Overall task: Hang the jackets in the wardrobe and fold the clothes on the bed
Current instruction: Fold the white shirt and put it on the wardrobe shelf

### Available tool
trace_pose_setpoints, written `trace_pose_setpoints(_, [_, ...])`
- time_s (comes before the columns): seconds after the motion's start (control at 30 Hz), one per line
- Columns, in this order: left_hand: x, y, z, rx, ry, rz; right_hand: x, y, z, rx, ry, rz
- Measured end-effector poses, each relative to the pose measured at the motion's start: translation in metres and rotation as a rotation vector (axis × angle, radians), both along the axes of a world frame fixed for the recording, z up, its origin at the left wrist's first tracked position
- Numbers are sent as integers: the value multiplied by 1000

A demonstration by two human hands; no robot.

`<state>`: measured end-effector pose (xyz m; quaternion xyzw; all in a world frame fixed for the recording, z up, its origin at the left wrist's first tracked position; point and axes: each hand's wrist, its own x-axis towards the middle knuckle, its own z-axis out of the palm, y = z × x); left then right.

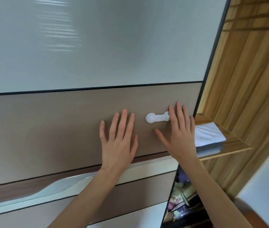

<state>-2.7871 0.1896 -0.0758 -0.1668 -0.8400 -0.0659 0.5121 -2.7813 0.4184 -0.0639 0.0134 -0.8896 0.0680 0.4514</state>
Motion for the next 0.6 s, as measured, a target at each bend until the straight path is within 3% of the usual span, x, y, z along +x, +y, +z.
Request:
trace_pose_setpoints(0.1, [6, 1, 11, 11, 11, -90, 15, -10, 10, -27, 12, -107])
trace_pose_setpoints(0.3, [-2, -8, 14, 7, 9, -67, 13, -57, 21, 111, -36, -12])
trace_pose_setpoints(0.6, [-16, 44, 10, -103, 0, -76, -4, 9, 10, 64, -40, -34])
